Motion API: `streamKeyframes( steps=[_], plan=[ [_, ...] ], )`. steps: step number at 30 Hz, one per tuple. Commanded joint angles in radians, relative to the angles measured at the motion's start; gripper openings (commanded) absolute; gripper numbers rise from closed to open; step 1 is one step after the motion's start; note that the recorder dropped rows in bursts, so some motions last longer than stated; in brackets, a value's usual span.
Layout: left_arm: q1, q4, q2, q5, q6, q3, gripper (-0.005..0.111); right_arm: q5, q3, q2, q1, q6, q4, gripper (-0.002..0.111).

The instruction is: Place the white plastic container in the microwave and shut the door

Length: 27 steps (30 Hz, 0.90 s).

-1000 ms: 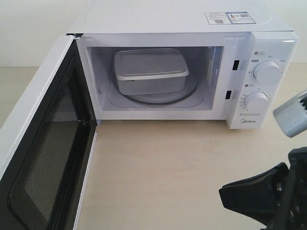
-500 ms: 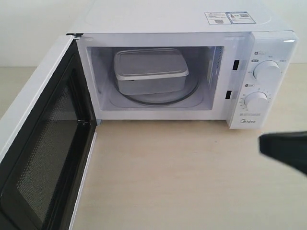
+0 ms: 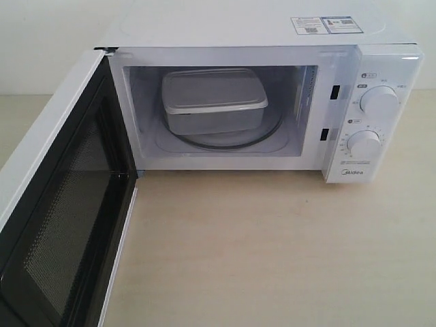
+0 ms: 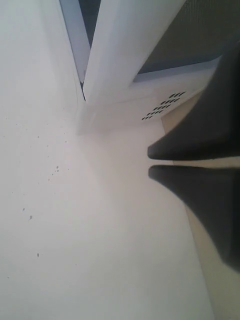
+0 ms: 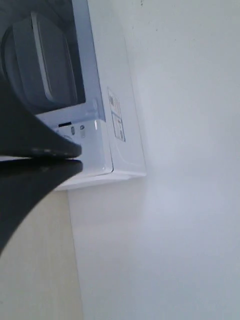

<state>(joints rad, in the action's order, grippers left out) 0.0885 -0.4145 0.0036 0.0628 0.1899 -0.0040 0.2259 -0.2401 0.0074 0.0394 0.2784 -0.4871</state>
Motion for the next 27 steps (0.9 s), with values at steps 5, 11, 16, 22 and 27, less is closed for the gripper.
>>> streamKeyframes(
  steps=[5,11,16,22,27],
  plan=[
    [0.003,-0.001,-0.004,0.015,0.0,0.004,0.004,-0.03,0.123,-0.003,0.02,-0.043,-0.029,0.0],
    [0.003,-0.001,-0.004,0.015,0.0,0.004,0.004,-0.043,0.203,-0.007,0.02,-0.068,-0.097,0.0],
    [0.003,-0.001,-0.004,0.011,0.0,0.004,0.004,-0.035,0.24,-0.007,0.02,-0.227,0.116,0.0],
    [0.003,-0.001,-0.004,0.011,0.0,0.004,0.004,-0.019,0.24,-0.007,0.02,-0.578,0.548,0.0],
    [0.003,-0.001,-0.004,0.011,0.0,0.004,0.004,-0.011,0.24,-0.007,0.02,-0.54,0.562,0.0]
  ],
)
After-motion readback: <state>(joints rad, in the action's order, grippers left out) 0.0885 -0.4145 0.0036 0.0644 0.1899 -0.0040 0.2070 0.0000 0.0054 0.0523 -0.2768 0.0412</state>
